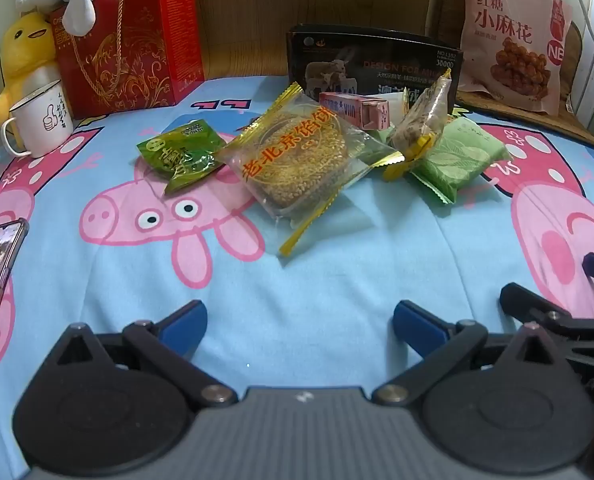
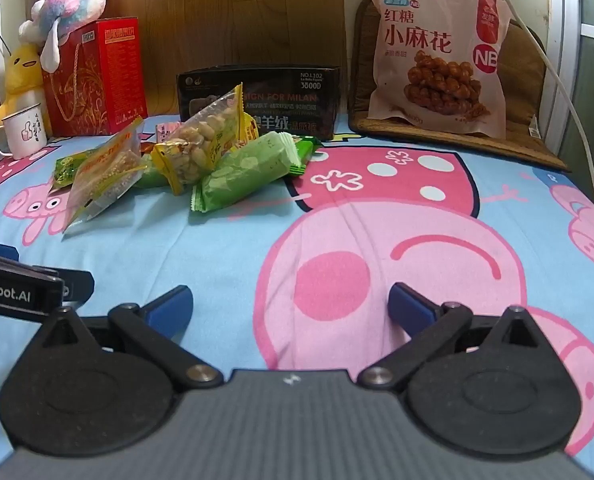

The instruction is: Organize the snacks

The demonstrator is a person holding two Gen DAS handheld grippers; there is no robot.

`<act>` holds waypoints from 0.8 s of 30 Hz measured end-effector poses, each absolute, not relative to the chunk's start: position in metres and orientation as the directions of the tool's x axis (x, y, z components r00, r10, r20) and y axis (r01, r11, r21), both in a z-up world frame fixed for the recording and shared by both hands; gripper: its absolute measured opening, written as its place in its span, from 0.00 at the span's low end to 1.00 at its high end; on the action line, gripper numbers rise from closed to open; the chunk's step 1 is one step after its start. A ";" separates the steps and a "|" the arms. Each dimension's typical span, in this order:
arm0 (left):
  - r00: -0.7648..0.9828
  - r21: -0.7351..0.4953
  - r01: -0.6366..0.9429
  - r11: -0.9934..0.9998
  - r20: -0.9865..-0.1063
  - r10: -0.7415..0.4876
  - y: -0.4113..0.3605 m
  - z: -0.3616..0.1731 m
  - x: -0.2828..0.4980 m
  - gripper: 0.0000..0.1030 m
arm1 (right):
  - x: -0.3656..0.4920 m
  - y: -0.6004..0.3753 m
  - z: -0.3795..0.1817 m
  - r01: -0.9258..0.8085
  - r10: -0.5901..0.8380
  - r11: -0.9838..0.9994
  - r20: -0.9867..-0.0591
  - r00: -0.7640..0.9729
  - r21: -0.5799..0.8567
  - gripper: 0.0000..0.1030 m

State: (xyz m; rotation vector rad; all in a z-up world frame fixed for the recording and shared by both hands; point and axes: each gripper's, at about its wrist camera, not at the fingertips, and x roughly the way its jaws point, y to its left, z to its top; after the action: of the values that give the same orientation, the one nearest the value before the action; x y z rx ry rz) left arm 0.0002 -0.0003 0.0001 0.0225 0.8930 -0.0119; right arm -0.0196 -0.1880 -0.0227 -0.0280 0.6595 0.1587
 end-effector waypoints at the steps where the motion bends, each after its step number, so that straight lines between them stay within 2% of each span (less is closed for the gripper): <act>1: 0.628 0.015 0.020 1.000 -0.778 -0.001 -0.001 0.000 0.000 1.00 | -0.020 -0.188 -0.023 -0.155 0.138 0.988 -0.613 0.778 0.025 1.00; 7: 0.623 0.033 0.036 0.999 -0.782 0.003 -0.002 0.003 0.000 1.00 | -0.020 -0.189 -0.023 -0.155 0.136 0.988 -0.613 0.779 0.022 1.00; 15: 0.662 0.134 -0.003 0.991 -0.743 0.102 -0.011 0.016 0.003 1.00 | -0.020 -0.191 -0.023 -0.155 0.146 0.987 -0.609 0.780 0.038 1.00; 24: 0.665 0.157 0.002 0.988 -0.738 0.116 -0.017 0.013 -0.001 1.00 | -0.021 -0.194 -0.022 -0.157 0.164 0.985 -0.602 0.782 0.066 1.00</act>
State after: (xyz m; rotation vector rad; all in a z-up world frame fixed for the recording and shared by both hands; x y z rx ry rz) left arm -0.0015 -0.0174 0.0131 0.1490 0.8423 0.0641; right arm -0.0207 -0.1941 -0.0223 0.0125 0.6509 0.1734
